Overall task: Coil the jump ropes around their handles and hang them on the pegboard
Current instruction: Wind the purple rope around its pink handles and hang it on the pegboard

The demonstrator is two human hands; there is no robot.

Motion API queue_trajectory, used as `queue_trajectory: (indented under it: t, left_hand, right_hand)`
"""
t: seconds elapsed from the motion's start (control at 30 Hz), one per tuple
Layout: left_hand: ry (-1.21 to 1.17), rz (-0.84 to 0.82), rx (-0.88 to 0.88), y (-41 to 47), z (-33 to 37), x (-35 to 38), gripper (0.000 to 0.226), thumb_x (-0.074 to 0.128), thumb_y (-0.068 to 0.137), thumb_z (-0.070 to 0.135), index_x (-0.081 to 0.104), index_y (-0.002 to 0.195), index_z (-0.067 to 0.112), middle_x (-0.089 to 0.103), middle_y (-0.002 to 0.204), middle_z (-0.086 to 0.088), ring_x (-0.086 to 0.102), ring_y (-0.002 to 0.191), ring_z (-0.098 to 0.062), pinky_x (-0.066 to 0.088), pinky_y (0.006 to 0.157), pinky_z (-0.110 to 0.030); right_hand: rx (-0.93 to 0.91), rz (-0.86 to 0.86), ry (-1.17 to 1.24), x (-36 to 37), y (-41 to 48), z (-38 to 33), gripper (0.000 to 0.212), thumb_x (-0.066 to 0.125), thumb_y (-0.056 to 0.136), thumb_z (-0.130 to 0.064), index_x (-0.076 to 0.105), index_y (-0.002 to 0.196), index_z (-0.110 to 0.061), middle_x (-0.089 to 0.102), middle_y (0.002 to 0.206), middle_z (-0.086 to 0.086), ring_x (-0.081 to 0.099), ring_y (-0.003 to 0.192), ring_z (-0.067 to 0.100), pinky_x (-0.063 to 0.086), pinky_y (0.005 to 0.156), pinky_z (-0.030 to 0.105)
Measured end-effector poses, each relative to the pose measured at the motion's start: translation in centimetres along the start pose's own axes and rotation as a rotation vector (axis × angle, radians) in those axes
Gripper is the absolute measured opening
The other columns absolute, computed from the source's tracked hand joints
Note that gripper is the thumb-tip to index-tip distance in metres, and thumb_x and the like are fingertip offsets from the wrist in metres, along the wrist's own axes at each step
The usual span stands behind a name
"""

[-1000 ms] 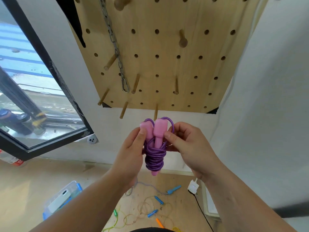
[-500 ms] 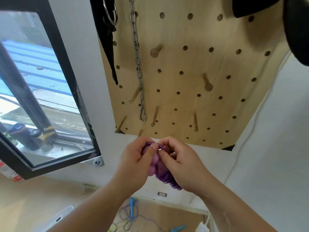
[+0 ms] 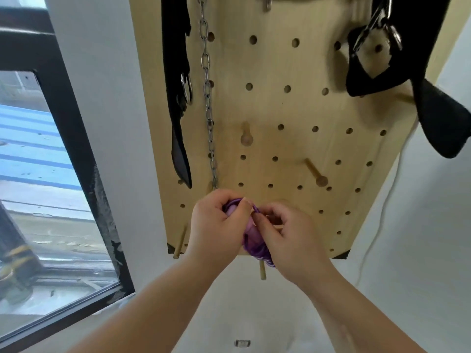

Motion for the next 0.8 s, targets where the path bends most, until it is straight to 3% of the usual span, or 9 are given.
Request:
queue_trajectory:
  t: [0.13,0.17,0.23,0.33,0.43,0.5,0.6,0.8]
  left_hand:
    - [-0.240,-0.232,-0.143,2.4,0.8,1.7,0.019,0.055,0.101,0.014,0.065,0.087,0.007,0.071,0.068,-0.019,0.069,0.064,-0.041,0.061,0.065,-0.055]
    - [-0.287,-0.259,-0.167,2.9,1.0,1.9,0.018,0.051,0.104,0.014,0.062,0.093,0.005,0.072,0.069,-0.020,0.070,0.064,-0.040,0.062,0.068,-0.053]
    - [-0.349,-0.237,-0.181,3.9,1.6,2.0,0.015,0.044,0.107,0.015,0.054,0.102,0.006,0.072,0.069,-0.018,0.070,0.062,-0.034,0.062,0.068,-0.048]
    - [-0.416,-0.143,-0.179,5.2,2.0,1.9,0.012,0.041,0.107,0.014,0.050,0.103,0.007,0.071,0.066,-0.015,0.067,0.058,-0.031,0.060,0.060,-0.042]
    - [-0.399,-0.088,-0.203,6.6,1.7,2.1,0.010,0.043,0.106,0.017,0.051,0.103,0.013,0.071,0.069,-0.017,0.069,0.064,-0.037,0.062,0.063,-0.048]
    - [-0.402,-0.059,-0.240,7.1,1.5,2.3,0.009,0.044,0.104,0.018,0.053,0.103,0.017,0.071,0.074,-0.018,0.071,0.070,-0.038,0.062,0.069,-0.055]
    - [-0.413,-0.017,-0.246,7.5,1.4,2.6,0.009,0.044,0.103,0.016,0.052,0.102,0.016,0.068,0.059,-0.008,0.068,0.063,-0.029,0.062,0.071,-0.053]
    - [-0.386,0.015,-0.165,9.0,1.8,2.7,0.016,0.048,0.103,0.017,0.054,0.089,0.021,0.067,0.061,-0.007,0.066,0.060,-0.029,0.059,0.061,-0.045]
  right_hand:
    - [-0.028,0.201,-0.098,-1.4,2.6,-0.5,0.016,0.058,0.100,-0.020,0.069,0.089,-0.023,0.068,0.074,-0.010,0.065,0.072,0.007,0.050,0.060,0.019]
    - [-0.046,0.246,-0.140,-1.9,3.4,-0.8,0.014,0.058,0.100,-0.021,0.069,0.091,-0.022,0.068,0.075,-0.012,0.064,0.073,0.006,0.050,0.062,0.018]
    - [-0.097,0.300,-0.226,-2.4,4.9,-2.0,0.011,0.060,0.099,-0.022,0.069,0.092,-0.021,0.066,0.075,-0.016,0.063,0.074,0.003,0.046,0.063,0.015]
    - [-0.166,0.346,-0.300,-2.2,6.9,-3.6,0.009,0.060,0.098,-0.023,0.068,0.092,-0.022,0.066,0.073,-0.014,0.062,0.071,0.004,0.051,0.065,0.028]
    - [-0.168,0.363,-0.302,-2.2,8.5,-3.6,0.011,0.061,0.097,-0.024,0.071,0.096,-0.019,0.070,0.075,-0.009,0.066,0.071,0.010,0.056,0.067,0.038]
    - [-0.162,0.367,-0.292,-2.3,9.2,-3.2,0.012,0.061,0.097,-0.023,0.073,0.096,-0.019,0.070,0.074,-0.009,0.067,0.070,0.010,0.057,0.067,0.039]
    - [-0.169,0.374,-0.294,-2.4,9.8,-3.0,0.013,0.063,0.096,-0.022,0.075,0.097,-0.019,0.071,0.074,-0.010,0.067,0.069,0.008,0.057,0.066,0.038]
    - [-0.203,0.428,-0.312,-2.7,10.8,-3.2,0.014,0.063,0.096,-0.024,0.076,0.096,-0.021,0.070,0.072,-0.011,0.065,0.067,0.005,0.054,0.063,0.034]
Point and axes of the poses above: each hand's wrist, its own y-axis towards the middle knuckle, its own x-axis out of the palm, z = x × y, the point moved 8 cm from there along y, towards the middle knuckle
